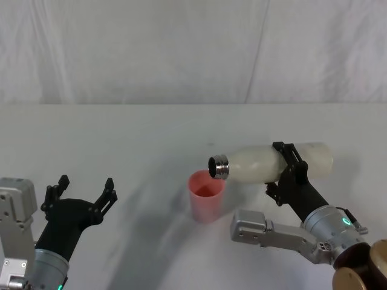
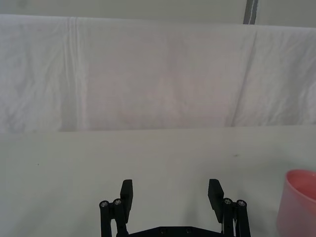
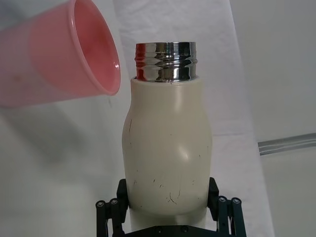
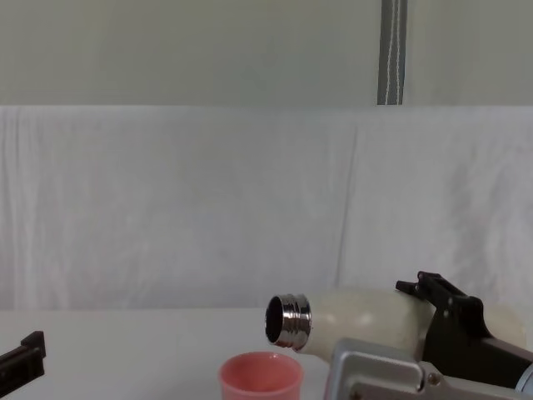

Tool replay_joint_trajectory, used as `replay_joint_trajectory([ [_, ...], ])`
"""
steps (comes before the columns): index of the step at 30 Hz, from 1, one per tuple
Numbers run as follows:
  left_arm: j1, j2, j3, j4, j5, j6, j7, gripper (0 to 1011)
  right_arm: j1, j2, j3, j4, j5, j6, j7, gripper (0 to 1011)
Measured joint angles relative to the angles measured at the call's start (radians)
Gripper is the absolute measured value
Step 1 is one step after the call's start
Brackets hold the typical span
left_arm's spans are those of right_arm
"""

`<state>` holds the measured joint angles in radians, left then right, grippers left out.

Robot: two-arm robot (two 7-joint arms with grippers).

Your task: Grasp the thermos with one hand and pour water into the cup lid.

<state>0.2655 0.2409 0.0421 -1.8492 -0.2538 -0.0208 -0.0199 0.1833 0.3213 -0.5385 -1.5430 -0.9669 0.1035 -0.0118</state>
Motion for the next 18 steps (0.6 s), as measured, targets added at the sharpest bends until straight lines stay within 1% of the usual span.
replay_joint_trajectory([
  [18, 0.000, 0.000, 0.000, 0.000, 0.000, 0.000, 0.000, 1001, 0.017, 0.016, -0.015, 0.000, -0.053, 0.020, -0.007, 951],
])
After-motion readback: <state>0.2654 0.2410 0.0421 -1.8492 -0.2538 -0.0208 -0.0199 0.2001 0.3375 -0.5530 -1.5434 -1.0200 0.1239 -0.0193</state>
